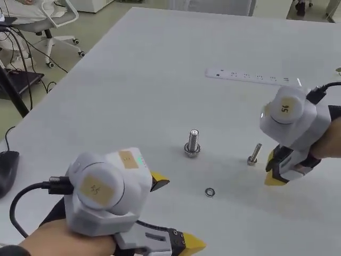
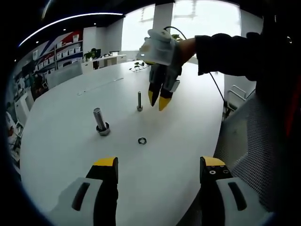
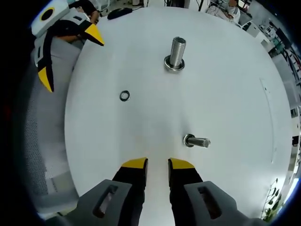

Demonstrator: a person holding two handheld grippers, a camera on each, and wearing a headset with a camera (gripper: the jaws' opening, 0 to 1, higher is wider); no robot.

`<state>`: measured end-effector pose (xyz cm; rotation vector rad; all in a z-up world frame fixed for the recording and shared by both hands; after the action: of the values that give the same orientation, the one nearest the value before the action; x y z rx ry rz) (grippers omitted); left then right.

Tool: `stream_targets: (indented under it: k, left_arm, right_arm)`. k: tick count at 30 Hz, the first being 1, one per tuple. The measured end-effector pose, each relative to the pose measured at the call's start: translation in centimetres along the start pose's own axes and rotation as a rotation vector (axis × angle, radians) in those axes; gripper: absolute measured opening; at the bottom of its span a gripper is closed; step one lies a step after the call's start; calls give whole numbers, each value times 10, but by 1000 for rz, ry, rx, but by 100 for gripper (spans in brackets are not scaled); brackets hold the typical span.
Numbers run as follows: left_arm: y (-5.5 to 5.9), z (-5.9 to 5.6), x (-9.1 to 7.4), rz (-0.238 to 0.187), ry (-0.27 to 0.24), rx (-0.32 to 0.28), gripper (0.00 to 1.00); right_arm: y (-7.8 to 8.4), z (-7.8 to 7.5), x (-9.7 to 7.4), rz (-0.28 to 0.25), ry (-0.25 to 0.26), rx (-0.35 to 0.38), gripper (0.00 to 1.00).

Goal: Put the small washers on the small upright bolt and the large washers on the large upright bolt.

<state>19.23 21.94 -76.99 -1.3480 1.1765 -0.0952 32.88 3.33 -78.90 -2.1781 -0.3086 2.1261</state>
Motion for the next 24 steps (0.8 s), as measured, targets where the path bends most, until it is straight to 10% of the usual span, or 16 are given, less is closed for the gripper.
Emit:
stream_targets:
  k: [24]
  left_arm:
    - [-1, 2, -3, -14, -11, 0, 70]
  right_arm:
    - [-65, 18, 18, -26, -57, -170, 20]
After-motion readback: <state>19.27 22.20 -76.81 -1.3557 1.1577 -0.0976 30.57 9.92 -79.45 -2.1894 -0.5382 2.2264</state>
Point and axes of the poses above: the centre of the closed fingertips' face, and the gripper's own axes: x roughly forward along the fingers, z roughly to its left, y roughly out of its underside, the point moved 7 cm from there along -x, roughly backward along the fingers, and after that the axes turned 9 degrees about -x, right-handed, at the moved point
